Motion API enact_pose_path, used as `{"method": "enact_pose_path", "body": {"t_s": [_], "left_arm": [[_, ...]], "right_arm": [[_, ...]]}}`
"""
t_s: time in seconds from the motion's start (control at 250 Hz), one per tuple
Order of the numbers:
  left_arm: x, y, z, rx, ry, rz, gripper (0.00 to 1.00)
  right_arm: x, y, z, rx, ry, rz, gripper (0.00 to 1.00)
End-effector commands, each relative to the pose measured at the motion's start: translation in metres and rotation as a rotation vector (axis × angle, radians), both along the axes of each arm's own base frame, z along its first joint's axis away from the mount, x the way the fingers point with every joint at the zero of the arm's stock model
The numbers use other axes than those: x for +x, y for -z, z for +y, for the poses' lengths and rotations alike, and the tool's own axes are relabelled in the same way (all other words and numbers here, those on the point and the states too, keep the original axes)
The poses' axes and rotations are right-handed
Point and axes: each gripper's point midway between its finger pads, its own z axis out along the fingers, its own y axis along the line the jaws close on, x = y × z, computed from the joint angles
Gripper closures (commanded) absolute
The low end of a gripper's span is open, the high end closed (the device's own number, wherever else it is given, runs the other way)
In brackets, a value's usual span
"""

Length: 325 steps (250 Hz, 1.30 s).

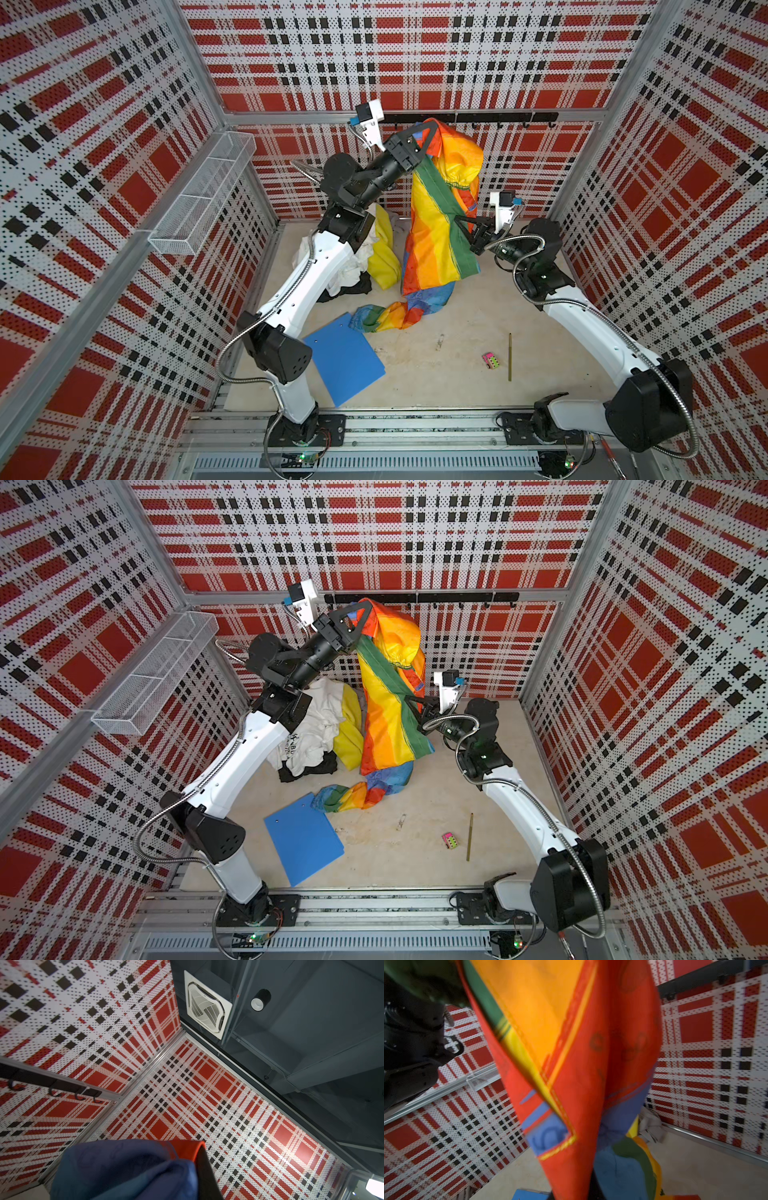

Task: Pick out a specific cloth from the pile
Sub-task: 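Grasp the rainbow cloth with the right gripper while the left gripper releases, then lower the rainbow cloth onto the open table with the right gripper and release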

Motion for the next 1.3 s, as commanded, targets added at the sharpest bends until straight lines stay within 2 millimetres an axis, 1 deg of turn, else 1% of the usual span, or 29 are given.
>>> {"method": "enact_pose_path", "body": {"t_s": [0.0,0.068,0.16,0.272,0.408,0.48,0.484,0.488,0.608,0.652,0.712,0.772,0.872,0.972,1.06,1.109,1.149,1.229,1.297], "left_arm": [[-0.025,-0.012,0.029,0.005,-0.034,-0.071,0.75],[-0.024,0.010,0.034,0.055,-0.059,-0.039,0.58],[-0.025,0.048,0.035,0.142,-0.094,0.007,0.38],[-0.028,0.094,0.039,0.230,-0.121,0.054,0.19],[-0.040,0.147,0.042,0.357,-0.145,0.074,0.00],[-0.049,0.172,0.044,0.414,-0.158,0.068,0.01],[-0.049,0.177,0.044,0.420,-0.156,0.076,0.01],[-0.050,0.176,0.044,0.422,-0.157,0.071,0.01],[-0.064,0.223,0.046,0.504,-0.149,0.085,0.01],[-0.069,0.239,0.048,0.533,-0.157,0.086,0.01],[-0.078,0.255,0.052,0.563,-0.177,0.082,0.01],[-0.087,0.266,0.054,0.587,-0.192,0.067,0.01],[-0.098,0.275,0.062,0.598,-0.215,0.054,0.01],[-0.104,0.277,0.074,0.592,-0.258,0.052,0.01],[-0.111,0.277,0.080,0.588,-0.268,0.037,0.01],[-0.113,0.276,0.081,0.589,-0.268,0.026,0.01],[-0.116,0.275,0.082,0.591,-0.266,0.016,0.01],[-0.117,0.277,0.086,0.596,-0.278,0.019,0.01],[-0.117,0.278,0.089,0.599,-0.295,0.026,0.01]], "right_arm": [[0.004,-0.048,-0.039,0.019,0.195,-0.095,1.00],[0.008,-0.058,-0.053,0.006,0.270,-0.106,1.00],[0.010,-0.080,-0.068,0.001,0.338,-0.144,1.00],[0.010,-0.112,-0.086,-0.002,0.405,-0.200,1.00],[0.004,-0.158,-0.102,0.003,0.459,-0.284,1.00],[-0.002,-0.182,-0.109,0.009,0.490,-0.330,1.00],[-0.002,-0.183,-0.109,0.009,0.491,-0.331,1.00],[-0.002,-0.185,-0.110,0.010,0.494,-0.335,1.00],[-0.010,-0.225,-0.121,0.023,0.550,-0.410,1.00],[-0.009,-0.236,-0.125,0.026,0.568,-0.427,1.00],[-0.006,-0.249,-0.129,0.027,0.588,-0.443,1.00],[-0.001,-0.259,-0.132,0.030,0.605,-0.451,1.00],[0.008,-0.268,-0.133,0.043,0.609,-0.457,1.00],[0.017,-0.274,-0.133,0.057,0.610,-0.461,1.00],[0.025,-0.277,-0.132,0.069,0.614,-0.460,1.00],[0.032,-0.274,-0.133,0.068,0.618,-0.449,1.00],[0.039,-0.267,-0.134,0.062,0.627,-0.433,1.00],[0.052,-0.249,-0.140,0.047,0.662,-0.395,1.00],[0.062,-0.229,-0.153,0.037,0.727,-0.359,1.00]]}}
